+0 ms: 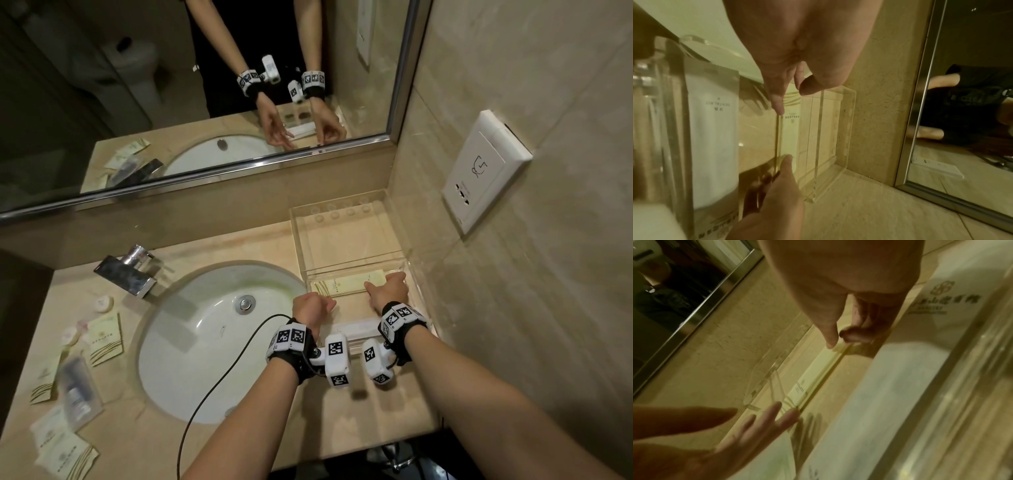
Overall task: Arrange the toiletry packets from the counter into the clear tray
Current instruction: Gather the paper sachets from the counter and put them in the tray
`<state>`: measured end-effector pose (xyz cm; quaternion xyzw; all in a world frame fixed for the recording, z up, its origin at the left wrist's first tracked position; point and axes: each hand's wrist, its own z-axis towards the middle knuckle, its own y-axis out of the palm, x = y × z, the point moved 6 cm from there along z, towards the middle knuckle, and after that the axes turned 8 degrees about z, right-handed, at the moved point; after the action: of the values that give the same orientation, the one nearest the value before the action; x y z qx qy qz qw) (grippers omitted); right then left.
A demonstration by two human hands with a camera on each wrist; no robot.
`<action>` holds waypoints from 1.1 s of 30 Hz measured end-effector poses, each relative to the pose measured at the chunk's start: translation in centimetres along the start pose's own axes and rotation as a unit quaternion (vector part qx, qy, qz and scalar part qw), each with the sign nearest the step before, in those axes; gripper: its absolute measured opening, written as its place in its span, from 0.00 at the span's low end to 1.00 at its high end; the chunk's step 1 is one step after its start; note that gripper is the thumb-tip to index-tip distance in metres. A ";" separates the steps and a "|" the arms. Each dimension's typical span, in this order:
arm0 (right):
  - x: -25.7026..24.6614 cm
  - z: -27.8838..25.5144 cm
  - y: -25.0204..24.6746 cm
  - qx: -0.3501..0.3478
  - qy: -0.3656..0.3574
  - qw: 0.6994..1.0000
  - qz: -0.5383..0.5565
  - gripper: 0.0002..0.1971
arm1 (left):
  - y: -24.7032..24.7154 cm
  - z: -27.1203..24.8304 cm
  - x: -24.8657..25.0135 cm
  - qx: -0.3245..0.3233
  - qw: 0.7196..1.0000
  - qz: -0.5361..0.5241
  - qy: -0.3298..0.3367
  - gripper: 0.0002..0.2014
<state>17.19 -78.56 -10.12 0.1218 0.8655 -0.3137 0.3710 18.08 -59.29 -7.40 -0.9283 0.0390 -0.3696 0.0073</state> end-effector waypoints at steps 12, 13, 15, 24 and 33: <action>-8.2 -6.1 3.9 -0.097 -0.199 0.973 0.071 0.13 | -9.8 -1.7 1.9 0.080 0.995 -0.015 0.063 0.08; -9.1 -7.1 5.2 -0.116 -0.218 0.967 0.069 0.13 | -11.4 -2.1 2.1 0.097 0.993 -0.014 0.069 0.07; -10.5 -9.3 8.3 -0.157 -0.241 0.955 0.067 0.13 | -15.1 -2.8 1.9 0.131 0.988 -0.021 0.076 0.08; -11.6 -20.6 24.5 -0.336 -0.267 0.903 -0.005 0.09 | -32.8 -6.5 -1.4 0.267 0.957 -0.087 0.073 0.05; -8.7 -30.5 37.2 -0.427 -0.270 0.856 -0.112 0.09 | -47.6 -7.4 -7.5 0.347 0.930 -0.122 0.008 0.06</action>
<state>22.50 -30.27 -4.57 -0.2362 0.7878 0.0263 0.5682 10.75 -11.11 -5.09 -0.8624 -0.2053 -0.3657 0.2835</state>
